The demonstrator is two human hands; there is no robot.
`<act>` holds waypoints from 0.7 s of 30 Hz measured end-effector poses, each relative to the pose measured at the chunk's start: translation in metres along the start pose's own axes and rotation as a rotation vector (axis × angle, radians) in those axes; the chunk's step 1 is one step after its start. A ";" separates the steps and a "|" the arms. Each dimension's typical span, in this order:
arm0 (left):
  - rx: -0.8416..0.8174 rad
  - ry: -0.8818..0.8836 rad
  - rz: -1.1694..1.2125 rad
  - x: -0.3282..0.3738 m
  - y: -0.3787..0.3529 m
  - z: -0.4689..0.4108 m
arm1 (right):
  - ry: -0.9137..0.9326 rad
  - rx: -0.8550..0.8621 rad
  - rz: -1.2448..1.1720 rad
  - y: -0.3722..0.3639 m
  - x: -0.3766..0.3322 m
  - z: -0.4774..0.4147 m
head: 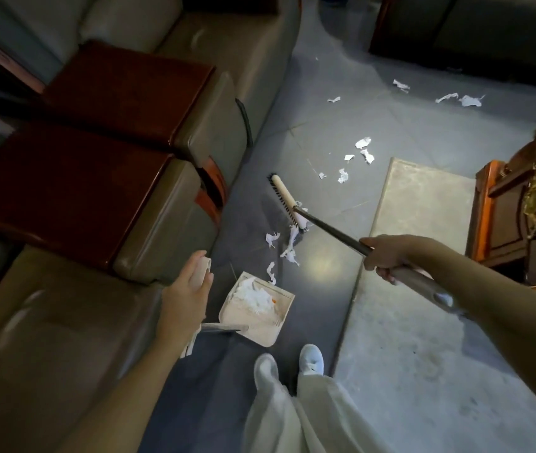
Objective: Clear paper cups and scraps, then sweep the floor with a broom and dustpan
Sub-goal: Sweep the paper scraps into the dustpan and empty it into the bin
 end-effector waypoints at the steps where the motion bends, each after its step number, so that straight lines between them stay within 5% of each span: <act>1: -0.004 -0.015 -0.015 0.001 0.000 0.000 | -0.006 0.011 0.008 0.004 -0.002 -0.007; 13: -0.148 -0.041 -0.086 -0.007 0.005 -0.012 | -0.086 -0.134 -0.011 -0.016 -0.005 -0.072; 21: -0.093 0.006 0.078 -0.001 0.001 -0.029 | -0.061 -0.202 0.092 -0.043 -0.022 -0.041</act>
Point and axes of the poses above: each hand's wrist, its own z-axis away from the middle knuckle, its own y-axis out of the back of the hand, x = y × z, the point moved 2 cm from there along -z, towards the middle knuckle, and after that the axes turned 10 degrees about y, right-handed, at the moved point
